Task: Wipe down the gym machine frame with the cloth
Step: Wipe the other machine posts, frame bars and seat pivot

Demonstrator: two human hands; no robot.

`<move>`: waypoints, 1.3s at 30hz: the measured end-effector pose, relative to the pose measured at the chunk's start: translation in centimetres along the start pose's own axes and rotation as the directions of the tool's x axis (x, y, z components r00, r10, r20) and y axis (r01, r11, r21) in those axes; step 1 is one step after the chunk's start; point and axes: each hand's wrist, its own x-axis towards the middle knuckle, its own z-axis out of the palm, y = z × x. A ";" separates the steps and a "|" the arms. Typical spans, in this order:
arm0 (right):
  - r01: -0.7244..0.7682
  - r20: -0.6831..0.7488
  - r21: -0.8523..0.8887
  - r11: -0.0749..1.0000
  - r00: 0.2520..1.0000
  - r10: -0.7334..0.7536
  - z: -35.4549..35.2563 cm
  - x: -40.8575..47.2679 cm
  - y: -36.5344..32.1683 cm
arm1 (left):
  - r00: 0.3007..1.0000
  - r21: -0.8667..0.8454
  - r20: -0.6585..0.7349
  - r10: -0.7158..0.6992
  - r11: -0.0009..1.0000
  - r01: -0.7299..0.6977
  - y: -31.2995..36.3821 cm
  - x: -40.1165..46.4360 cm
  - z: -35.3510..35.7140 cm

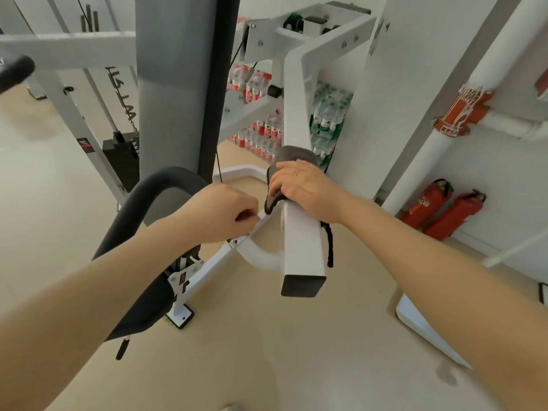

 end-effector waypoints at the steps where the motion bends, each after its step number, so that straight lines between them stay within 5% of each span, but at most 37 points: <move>1: 0.002 0.012 -0.012 1.000 1.000 -0.001 0.0 -0.6 -0.4 | 1.000 -0.010 -0.019 0.019 1.000 -0.020 -0.1 0.0 0.0; 5: 0.093 0.194 0.197 0.976 0.972 -0.132 0.1 -5.6 -3.3 | 1.000 -0.021 -0.004 0.012 1.000 -0.013 -0.3 0.0 0.1; 8: 0.000 0.346 0.348 0.937 0.929 -0.128 -1.0 -7.6 -3.6 | 0.999 -0.028 -0.021 0.028 0.999 -0.028 0.0 0.0 0.1; 13: 0.235 0.094 -0.091 0.968 0.970 -0.226 0.5 -5.0 -1.1 | 0.999 -0.047 -0.043 0.022 0.999 -0.024 0.2 -0.4 0.1; 17: 0.133 -0.036 -0.078 0.988 0.990 -0.136 0.1 -0.8 1.4 | 0.996 -0.054 -0.078 -0.044 0.998 0.040 0.7 -0.6 0.5; 22: 0.156 -0.104 -0.132 0.979 0.980 -0.170 0.0 0.7 2.8 | 0.978 -0.341 -0.006 -0.210 0.919 0.196 4.0 -1.1 0.9; 24: 0.253 -0.032 -0.159 0.954 0.965 -0.261 0.3 -1.2 2.4 | 0.949 -0.314 0.031 -0.313 0.898 0.307 6.0 -1.2 1.3; 30: 0.507 -0.019 -0.176 0.844 0.856 -0.517 1.6 -5.3 1.6 | 0.840 0.229 0.086 -0.536 0.831 0.507 12.1 -1.6 1.2; 35: 0.634 -0.039 -0.150 0.758 0.763 -0.646 1.8 -3.4 3.5 | 0.679 0.052 -0.002 -0.734 0.678 0.733 15.6 -2.0 1.5; 39: 0.581 -0.110 -0.120 0.805 0.798 -0.592 0.7 0.0 5.6 | 0.573 -0.034 0.030 -0.819 0.573 0.819 16.8 -1.1 1.9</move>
